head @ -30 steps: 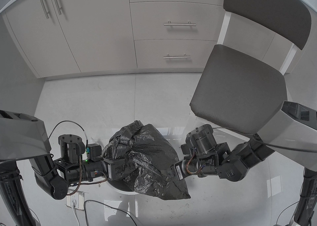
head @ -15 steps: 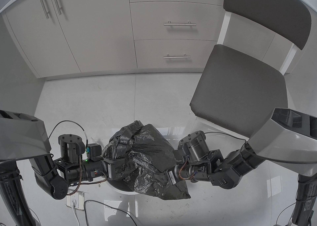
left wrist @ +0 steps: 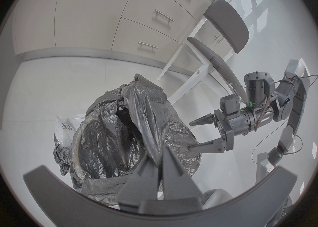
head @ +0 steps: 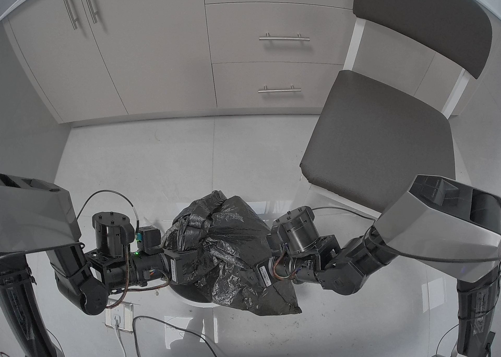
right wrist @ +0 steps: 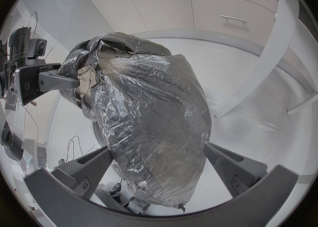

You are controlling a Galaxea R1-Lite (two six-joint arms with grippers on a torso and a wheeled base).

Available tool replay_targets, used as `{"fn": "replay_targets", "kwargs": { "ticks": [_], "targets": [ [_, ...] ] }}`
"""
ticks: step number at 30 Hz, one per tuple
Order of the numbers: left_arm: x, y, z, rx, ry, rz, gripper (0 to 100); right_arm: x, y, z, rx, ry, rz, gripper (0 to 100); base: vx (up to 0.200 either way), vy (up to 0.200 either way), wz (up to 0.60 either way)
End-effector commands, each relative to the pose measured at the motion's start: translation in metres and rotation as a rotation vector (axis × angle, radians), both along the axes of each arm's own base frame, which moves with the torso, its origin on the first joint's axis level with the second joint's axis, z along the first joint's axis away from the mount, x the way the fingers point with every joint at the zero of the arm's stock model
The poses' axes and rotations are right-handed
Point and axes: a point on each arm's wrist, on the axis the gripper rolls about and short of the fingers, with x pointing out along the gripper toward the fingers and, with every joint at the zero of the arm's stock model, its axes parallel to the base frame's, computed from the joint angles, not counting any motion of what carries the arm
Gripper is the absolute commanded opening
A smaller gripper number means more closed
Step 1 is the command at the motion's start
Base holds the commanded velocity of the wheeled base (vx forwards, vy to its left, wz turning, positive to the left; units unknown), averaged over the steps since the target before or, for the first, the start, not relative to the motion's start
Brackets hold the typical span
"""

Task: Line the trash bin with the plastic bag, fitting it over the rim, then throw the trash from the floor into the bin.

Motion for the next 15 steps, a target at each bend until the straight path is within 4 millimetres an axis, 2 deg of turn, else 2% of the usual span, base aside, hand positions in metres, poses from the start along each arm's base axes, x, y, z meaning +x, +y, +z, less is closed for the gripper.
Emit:
{"fn": "replay_targets", "kwargs": {
  "ticks": [1,15],
  "targets": [
    [0.0002,-0.0006,-0.0002,-0.001,0.000,-0.002,0,0.0068,0.0048,-0.0067,0.000,-0.005,-0.005,100,0.000,0.000,0.00],
    [0.0026,-0.0014,0.0003,-0.003,-0.007,-0.002,0,0.0117,0.0074,-0.0143,-0.007,-0.005,-0.014,100,0.000,0.000,0.00]
  ]
}}
